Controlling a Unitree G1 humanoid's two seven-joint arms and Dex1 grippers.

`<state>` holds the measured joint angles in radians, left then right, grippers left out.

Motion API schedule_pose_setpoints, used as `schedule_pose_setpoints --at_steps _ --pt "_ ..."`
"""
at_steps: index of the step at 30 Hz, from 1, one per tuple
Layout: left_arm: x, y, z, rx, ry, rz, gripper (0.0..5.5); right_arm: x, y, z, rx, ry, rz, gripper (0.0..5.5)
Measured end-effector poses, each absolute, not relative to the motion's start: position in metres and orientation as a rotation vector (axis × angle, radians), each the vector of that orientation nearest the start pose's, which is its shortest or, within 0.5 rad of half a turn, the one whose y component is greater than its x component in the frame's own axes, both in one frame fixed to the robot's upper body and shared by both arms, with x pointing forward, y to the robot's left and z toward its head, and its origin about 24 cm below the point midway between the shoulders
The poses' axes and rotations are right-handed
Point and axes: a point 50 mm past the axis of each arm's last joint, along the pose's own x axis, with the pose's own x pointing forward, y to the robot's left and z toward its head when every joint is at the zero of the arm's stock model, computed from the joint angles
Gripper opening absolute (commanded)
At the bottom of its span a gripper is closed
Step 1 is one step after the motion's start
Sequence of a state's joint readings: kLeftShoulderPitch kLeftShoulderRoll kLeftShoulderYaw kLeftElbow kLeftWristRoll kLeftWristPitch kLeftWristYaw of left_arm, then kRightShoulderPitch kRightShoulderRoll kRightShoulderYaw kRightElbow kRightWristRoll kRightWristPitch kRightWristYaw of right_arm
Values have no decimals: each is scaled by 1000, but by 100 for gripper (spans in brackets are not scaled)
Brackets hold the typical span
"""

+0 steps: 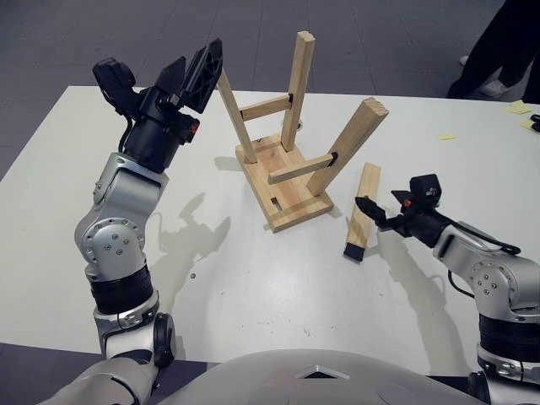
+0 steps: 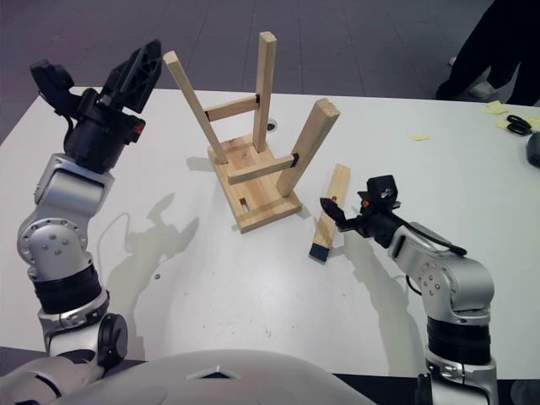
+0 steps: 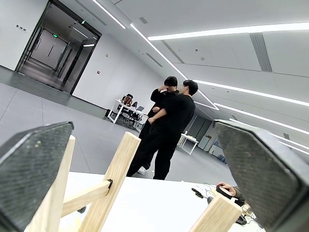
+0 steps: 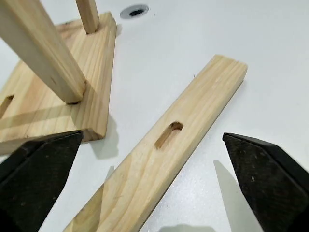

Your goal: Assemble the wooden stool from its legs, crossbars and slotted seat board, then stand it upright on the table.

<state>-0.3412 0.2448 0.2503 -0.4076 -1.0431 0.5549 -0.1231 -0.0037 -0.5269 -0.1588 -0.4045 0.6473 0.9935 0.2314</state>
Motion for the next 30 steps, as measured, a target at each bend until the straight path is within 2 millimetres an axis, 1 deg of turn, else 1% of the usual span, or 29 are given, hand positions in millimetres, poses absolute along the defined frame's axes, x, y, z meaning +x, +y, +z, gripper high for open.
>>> schedule_pose_setpoints --at_steps 2,4,6,9,12,14,16,21,26,27,30 --pt "270 165 201 -622 -274 -567 540 223 -209 74 70 614 345 539" --pt "270 165 202 -621 -275 -570 540 218 -200 68 54 659 392 539" --pt "270 165 201 -620 -276 -572 540 215 -193 67 37 682 430 539" --pt "270 165 201 -620 -276 -572 540 214 -197 66 -13 709 409 490" --pt "270 166 200 -618 -273 -567 540 215 -200 66 -35 709 380 456" --pt "269 167 198 -611 -268 -558 540 215 -207 64 -74 724 312 426" --pt "269 167 198 -610 -268 -554 540 215 -212 64 -105 733 284 390" --pt "269 167 198 -609 -270 -554 540 216 -212 64 -125 731 278 309" --pt "270 167 198 -604 -270 -552 540 220 -216 65 -143 719 252 240" --pt "270 167 198 -604 -270 -552 540 221 -217 65 -147 717 244 218" --pt "270 167 197 -603 -270 -554 540 227 -219 65 -156 698 214 210"
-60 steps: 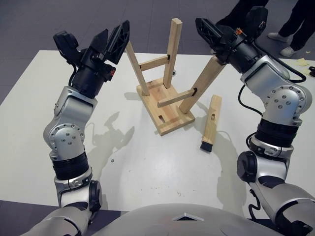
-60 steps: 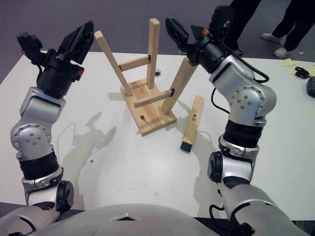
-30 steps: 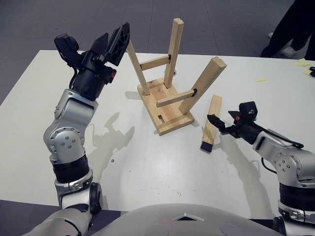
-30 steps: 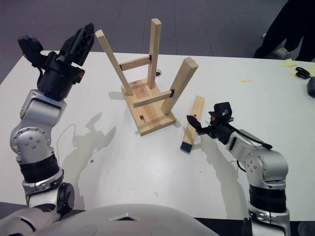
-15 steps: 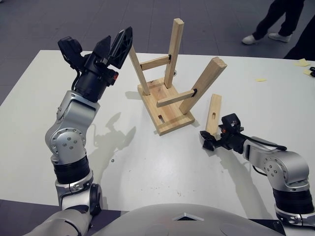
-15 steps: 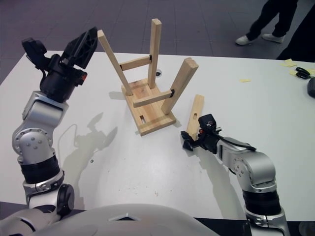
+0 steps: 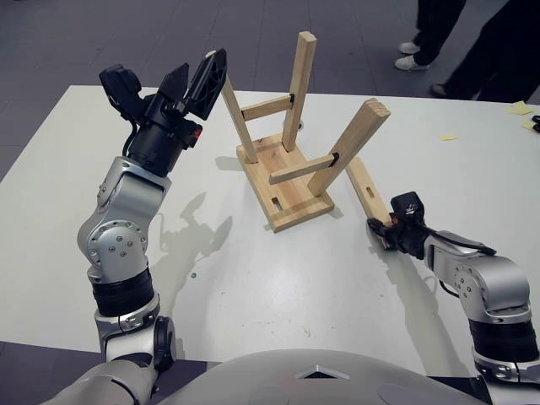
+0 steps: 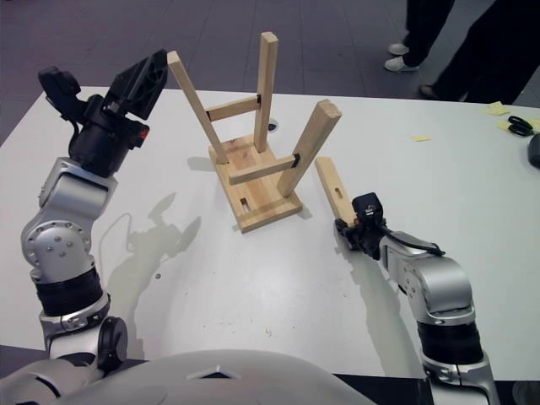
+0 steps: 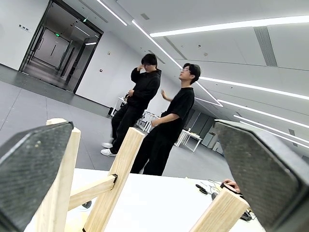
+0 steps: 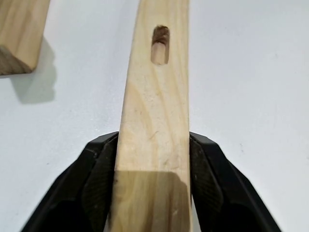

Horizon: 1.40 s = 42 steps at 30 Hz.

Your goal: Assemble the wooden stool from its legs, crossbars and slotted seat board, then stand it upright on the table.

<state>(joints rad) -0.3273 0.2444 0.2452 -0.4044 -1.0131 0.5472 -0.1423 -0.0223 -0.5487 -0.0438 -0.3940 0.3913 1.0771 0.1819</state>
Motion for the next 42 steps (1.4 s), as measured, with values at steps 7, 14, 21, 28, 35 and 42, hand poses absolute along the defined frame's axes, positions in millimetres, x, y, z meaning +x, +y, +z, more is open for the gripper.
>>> schedule_pose_setpoints --at_steps 7,14,21,28,35,42 --pt "274 165 202 -613 -282 -563 540 268 -232 94 -225 398 67 210" --pt "277 160 227 -820 -344 -665 540 303 -227 179 -389 -188 81 210" --pt "266 138 290 -1076 -408 -1045 540 284 -164 282 -610 -867 492 210" --pt "268 126 285 -1008 -312 -1032 540 268 -138 275 -584 -875 713 210" --pt "260 125 287 -961 -343 -1059 540 265 -135 264 -554 -826 734 210" --pt "243 121 294 -843 -392 -1179 540 268 -130 255 -590 -774 757 210"
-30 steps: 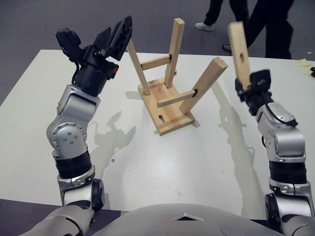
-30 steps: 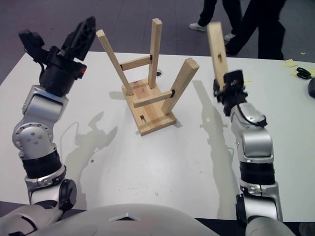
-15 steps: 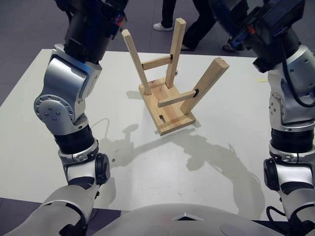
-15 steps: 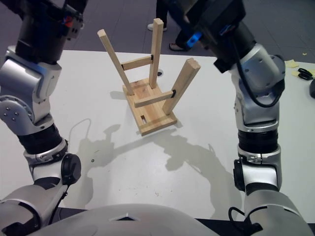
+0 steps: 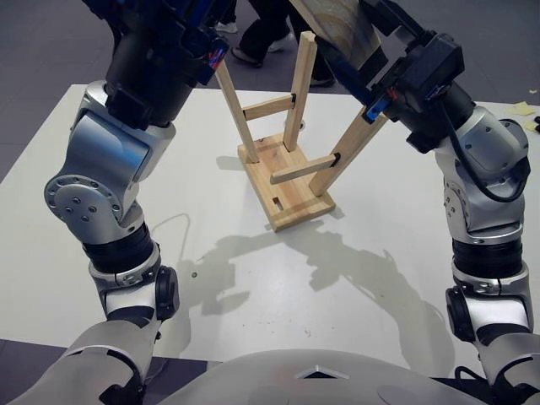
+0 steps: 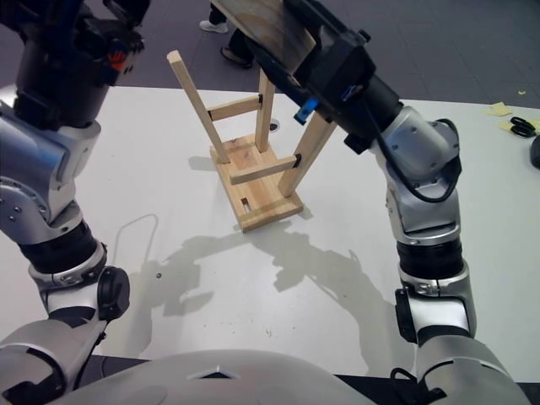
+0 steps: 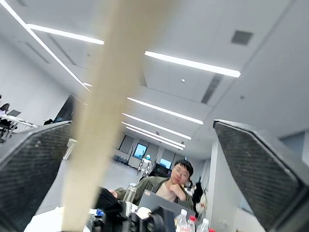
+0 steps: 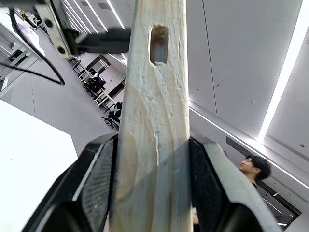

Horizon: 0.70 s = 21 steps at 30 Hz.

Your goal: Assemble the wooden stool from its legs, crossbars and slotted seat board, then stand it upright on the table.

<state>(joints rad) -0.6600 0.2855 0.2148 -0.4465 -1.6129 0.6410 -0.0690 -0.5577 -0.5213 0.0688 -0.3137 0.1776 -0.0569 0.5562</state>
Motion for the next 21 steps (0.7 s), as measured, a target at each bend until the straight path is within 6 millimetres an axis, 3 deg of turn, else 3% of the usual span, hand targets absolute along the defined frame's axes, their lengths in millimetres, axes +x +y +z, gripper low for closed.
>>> schedule_pose_setpoints --at_steps 2,7,21 --pt "247 122 292 -829 -391 -1131 540 267 -130 254 -596 -769 768 210" --pt "260 126 288 -773 -403 -987 470 265 -130 248 -618 -749 776 210" --pt "257 123 292 -729 -453 -996 244 264 -132 237 -650 -696 754 210"
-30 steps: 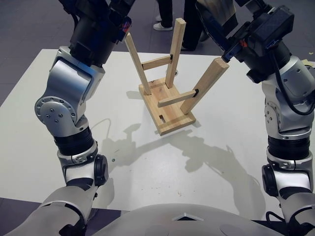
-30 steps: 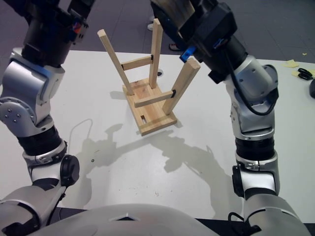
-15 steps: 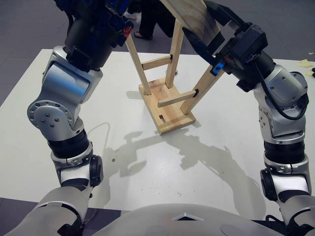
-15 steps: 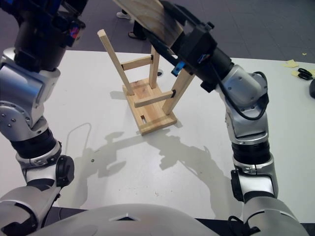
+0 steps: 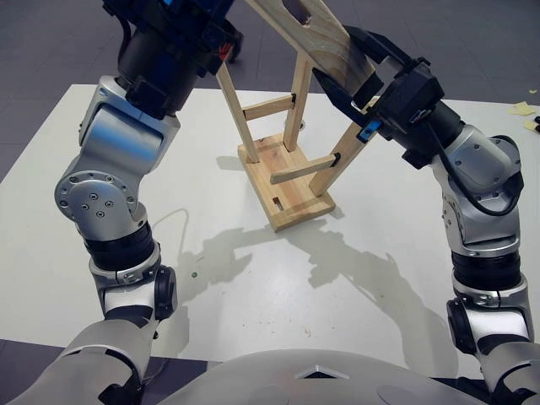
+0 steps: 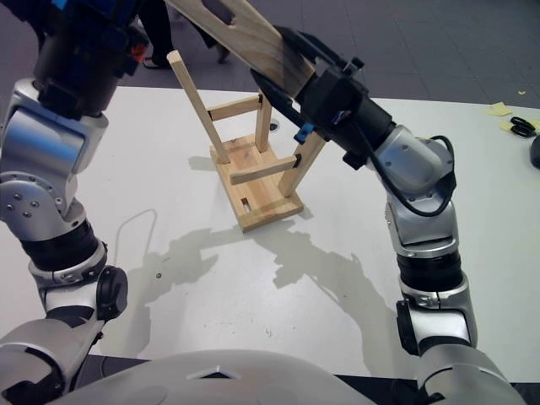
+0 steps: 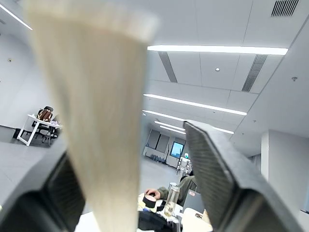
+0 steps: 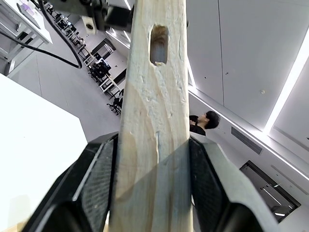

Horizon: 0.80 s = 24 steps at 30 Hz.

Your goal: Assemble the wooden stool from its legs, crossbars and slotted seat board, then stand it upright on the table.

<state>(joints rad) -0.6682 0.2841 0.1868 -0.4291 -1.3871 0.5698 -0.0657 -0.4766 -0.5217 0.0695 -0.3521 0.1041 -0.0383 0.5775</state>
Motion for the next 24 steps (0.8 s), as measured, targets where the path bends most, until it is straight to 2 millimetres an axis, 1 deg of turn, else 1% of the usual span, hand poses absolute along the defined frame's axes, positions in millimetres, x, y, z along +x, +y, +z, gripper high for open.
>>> schedule_pose_setpoints --at_steps 7,13,14,18,20,21,22,24 --pt "257 124 292 -717 -465 -991 122 264 -132 235 -644 -697 749 210" --pt "259 125 291 -697 -479 -969 114 264 -131 235 -639 -700 751 210" --pt "259 126 291 -695 -482 -970 114 264 -131 235 -638 -701 751 247" --pt "262 130 293 -718 -515 -944 104 265 -130 233 -615 -681 747 303" --pt "267 143 300 -753 -566 -871 104 269 -132 233 -568 -658 712 340" --pt "271 155 308 -774 -621 -803 104 273 -136 235 -530 -645 676 358" --pt "271 164 313 -791 -664 -767 104 276 -139 238 -501 -638 647 367" --pt "274 180 322 -827 -724 -692 104 284 -148 247 -383 -623 572 399"
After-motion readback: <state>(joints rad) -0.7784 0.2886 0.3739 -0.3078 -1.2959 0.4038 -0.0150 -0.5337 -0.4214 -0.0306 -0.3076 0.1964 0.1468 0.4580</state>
